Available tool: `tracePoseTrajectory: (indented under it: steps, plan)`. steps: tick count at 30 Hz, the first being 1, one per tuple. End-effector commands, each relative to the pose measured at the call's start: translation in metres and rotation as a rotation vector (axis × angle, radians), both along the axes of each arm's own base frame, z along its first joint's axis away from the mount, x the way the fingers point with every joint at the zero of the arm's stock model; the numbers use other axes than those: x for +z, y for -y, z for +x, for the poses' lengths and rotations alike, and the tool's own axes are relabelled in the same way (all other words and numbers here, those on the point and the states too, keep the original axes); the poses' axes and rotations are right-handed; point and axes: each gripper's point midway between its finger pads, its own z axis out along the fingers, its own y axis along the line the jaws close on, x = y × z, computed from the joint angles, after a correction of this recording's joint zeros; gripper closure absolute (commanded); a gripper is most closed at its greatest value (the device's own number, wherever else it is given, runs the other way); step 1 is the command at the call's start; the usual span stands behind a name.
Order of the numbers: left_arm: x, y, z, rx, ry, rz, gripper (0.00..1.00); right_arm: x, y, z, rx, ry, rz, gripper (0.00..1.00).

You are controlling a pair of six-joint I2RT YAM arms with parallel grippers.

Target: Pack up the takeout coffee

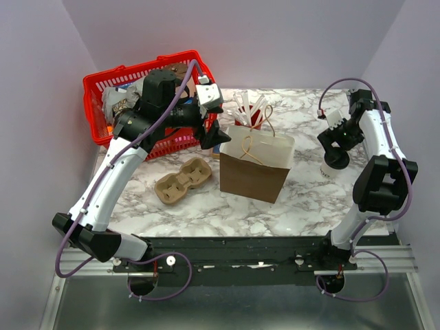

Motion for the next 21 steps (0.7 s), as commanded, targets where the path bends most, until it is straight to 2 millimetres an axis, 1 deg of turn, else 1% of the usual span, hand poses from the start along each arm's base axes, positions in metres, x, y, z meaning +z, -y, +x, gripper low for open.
tracePoseTrajectory:
  steps: [1, 6, 17, 21]
  plan:
    - [-0.008, 0.001, -0.002, -0.021, -0.021, 0.006, 0.01, -0.007, -0.001, -0.008, -0.006, -0.046, 0.026, 0.04]
    - [-0.009, 0.001, -0.001, -0.019, -0.023, 0.006, 0.01, -0.008, -0.002, -0.009, -0.008, -0.056, 0.035, 0.07]
    - [-0.010, 0.002, -0.002, -0.024, -0.028, 0.007, 0.01, -0.018, -0.003, -0.017, -0.011, -0.096, 0.037, 0.08]
    - [-0.010, 0.001, -0.001, -0.021, -0.027, 0.008, 0.01, -0.020, -0.004, -0.019, -0.012, -0.103, 0.043, 0.11]
